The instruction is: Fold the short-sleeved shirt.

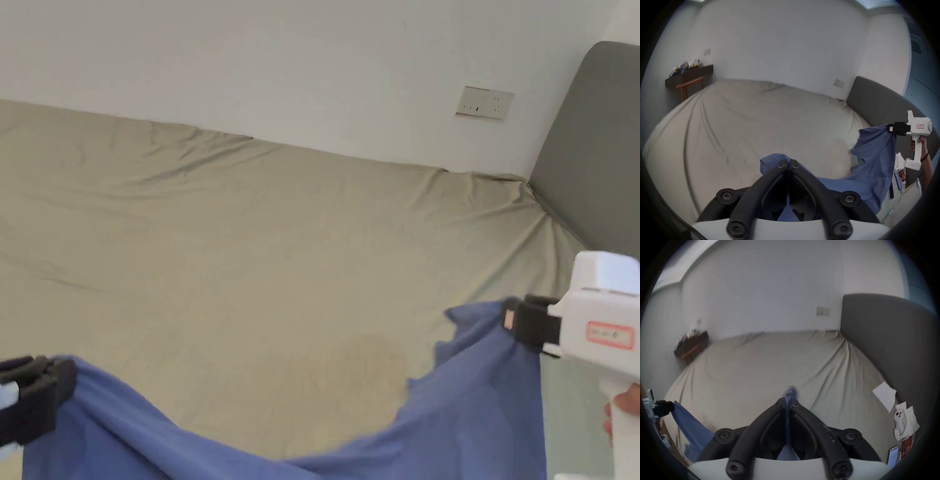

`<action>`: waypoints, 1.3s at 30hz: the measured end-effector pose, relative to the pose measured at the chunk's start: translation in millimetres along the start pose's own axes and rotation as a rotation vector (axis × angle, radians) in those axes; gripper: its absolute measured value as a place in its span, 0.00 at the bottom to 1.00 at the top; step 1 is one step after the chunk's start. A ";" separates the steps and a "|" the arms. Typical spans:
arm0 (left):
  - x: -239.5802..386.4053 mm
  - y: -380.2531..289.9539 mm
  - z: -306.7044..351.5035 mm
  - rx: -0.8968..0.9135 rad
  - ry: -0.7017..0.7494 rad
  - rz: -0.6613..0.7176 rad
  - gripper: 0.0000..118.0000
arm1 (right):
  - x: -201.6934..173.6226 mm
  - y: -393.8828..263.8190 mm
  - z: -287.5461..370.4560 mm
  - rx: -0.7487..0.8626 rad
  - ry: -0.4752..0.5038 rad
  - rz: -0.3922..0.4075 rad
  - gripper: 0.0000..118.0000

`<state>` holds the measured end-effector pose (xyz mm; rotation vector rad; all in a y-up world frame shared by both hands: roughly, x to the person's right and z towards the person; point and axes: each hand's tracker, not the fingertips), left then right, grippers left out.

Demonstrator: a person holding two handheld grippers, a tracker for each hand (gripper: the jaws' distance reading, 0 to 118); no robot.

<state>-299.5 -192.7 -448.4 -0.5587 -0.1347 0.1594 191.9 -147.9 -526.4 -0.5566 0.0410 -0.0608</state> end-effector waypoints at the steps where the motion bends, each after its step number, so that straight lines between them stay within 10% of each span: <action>1: -0.8 13.9 6.8 0.031 0.002 -0.003 0.00 | -0.1 11.4 11.9 0.044 -0.003 -0.007 0.05; 19: -7.2 239.5 134.2 0.379 0.231 -0.114 0.00 | -27.7 184.7 172.5 0.491 -0.057 0.046 0.05; 39: 53.7 353.8 45.0 0.413 0.349 -0.205 0.00 | -40.6 298.9 127.5 0.570 -0.197 -0.003 0.05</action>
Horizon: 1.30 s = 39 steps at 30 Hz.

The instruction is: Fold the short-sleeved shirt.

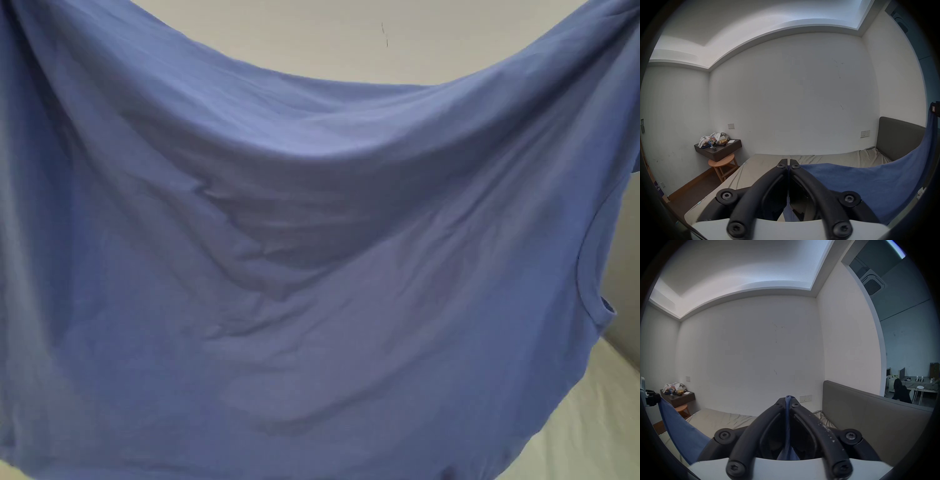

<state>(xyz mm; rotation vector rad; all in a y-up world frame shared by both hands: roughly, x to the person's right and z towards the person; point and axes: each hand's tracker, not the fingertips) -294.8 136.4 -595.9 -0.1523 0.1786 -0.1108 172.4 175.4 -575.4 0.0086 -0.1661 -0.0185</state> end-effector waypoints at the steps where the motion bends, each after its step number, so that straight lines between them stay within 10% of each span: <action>1: 8.6 0.4 -10.1 -0.005 0.004 -0.002 0.00 | -2.3 -1.8 -12.0 -0.006 -0.008 0.001 0.05; 19: 83.6 10.8 -123.3 0.024 0.034 -0.075 0.00 | -39.5 -1.8 -114.0 0.037 -0.109 0.029 0.05; 39: 26.1 -179.9 -93.2 -0.324 -0.060 -0.007 0.00 | 7.1 -172.7 -62.2 -0.276 0.024 0.021 0.05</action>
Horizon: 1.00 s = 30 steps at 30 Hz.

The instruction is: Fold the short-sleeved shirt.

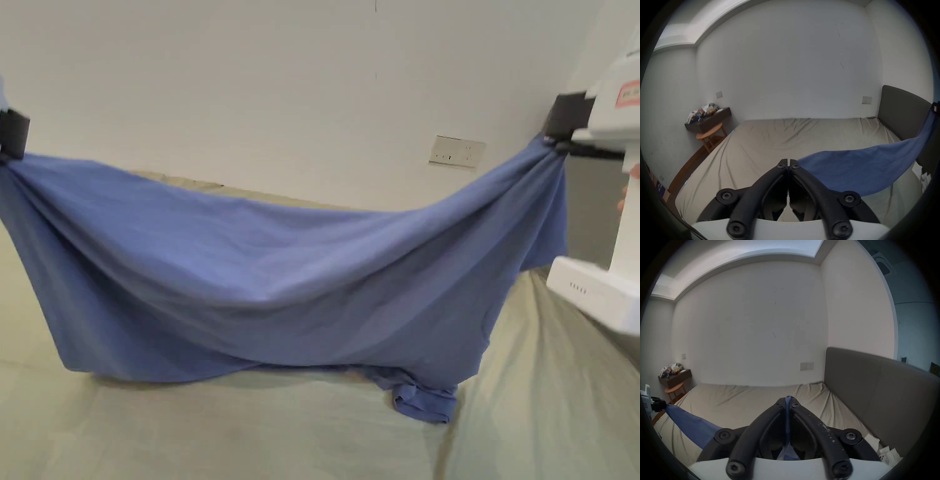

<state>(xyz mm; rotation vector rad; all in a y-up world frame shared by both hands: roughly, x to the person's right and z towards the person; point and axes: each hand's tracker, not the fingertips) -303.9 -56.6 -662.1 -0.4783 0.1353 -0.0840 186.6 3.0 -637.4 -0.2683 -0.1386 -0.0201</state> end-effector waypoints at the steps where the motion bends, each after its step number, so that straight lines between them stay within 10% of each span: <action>1: -2.4 -12.7 3.3 -0.014 -0.008 0.005 0.00 | 2.2 -11.4 5.5 -0.019 0.003 0.004 0.05; 30: -56.0 -310.0 135.1 -0.397 -0.189 0.137 0.00 | 82.5 -314.3 209.5 -0.474 0.029 -0.077 0.05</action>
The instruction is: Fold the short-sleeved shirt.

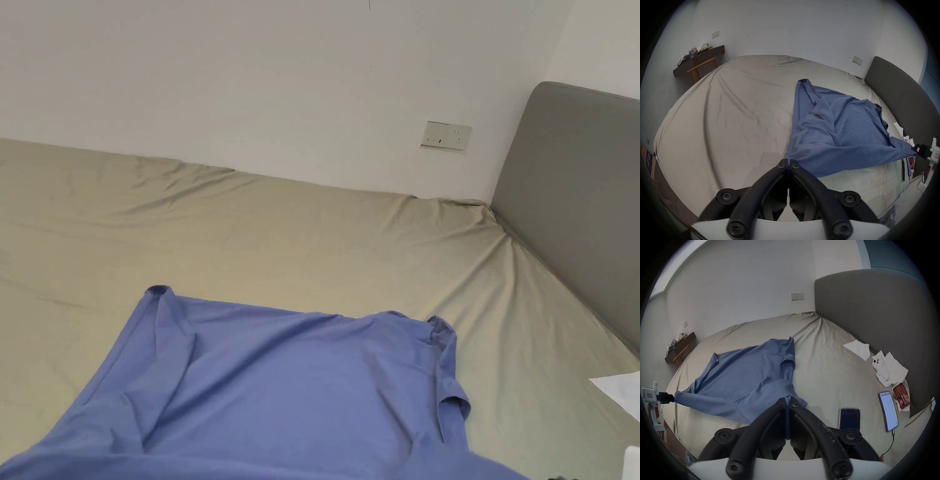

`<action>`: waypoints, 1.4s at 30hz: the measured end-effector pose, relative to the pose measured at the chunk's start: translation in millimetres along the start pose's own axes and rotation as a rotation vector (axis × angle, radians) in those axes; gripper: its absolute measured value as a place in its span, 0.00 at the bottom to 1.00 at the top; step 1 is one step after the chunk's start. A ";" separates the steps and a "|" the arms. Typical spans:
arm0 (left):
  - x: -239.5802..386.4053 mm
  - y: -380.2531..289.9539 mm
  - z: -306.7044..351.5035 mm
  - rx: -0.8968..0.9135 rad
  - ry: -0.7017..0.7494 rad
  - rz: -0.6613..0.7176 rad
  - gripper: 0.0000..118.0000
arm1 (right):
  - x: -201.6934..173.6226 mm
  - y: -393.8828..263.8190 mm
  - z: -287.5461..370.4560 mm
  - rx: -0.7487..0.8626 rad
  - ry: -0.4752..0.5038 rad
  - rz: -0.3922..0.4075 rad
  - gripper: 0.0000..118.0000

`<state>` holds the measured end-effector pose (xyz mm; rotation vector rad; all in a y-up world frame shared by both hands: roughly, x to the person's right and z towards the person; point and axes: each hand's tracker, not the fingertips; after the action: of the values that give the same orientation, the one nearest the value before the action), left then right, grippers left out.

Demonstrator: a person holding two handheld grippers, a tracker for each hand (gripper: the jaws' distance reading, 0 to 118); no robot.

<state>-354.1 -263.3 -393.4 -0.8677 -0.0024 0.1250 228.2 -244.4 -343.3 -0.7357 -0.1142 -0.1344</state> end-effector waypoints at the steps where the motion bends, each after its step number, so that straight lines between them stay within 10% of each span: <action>1: -1.9 -8.0 4.0 -0.005 0.001 0.009 0.00 | 2.1 -6.5 1.5 -0.016 0.002 0.002 0.05; 14: -27.0 -95.1 9.0 -0.115 -0.003 0.097 0.00 | 21.7 -85.6 18.7 -0.127 -0.075 -0.047 0.05; 29: -35.6 -133.2 33.2 -0.148 -0.007 0.112 0.00 | 12.4 -139.6 19.5 -0.223 -0.152 0.076 0.05; 34: -35.9 -147.0 24.0 -0.137 0.057 0.089 0.02 | 5.4 -146.5 1.9 -0.283 -0.183 0.115 0.18; 36: -44.1 -143.7 35.0 -0.115 0.053 0.196 0.20 | 7.2 -150.2 1.7 -0.260 -0.254 0.123 0.43; 38: -48.0 -139.9 50.2 -0.103 0.064 0.257 0.32 | 11.9 -144.7 17.5 -0.245 -0.247 0.073 0.48; 42: -22.0 -132.3 96.2 0.084 0.060 0.194 0.19 | 0.9 -132.7 76.0 -0.059 -0.216 -0.019 0.48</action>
<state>-366.7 -277.3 -229.4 -0.7863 0.1428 0.2790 203.3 -290.6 -199.6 -0.8070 -0.3245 -0.0759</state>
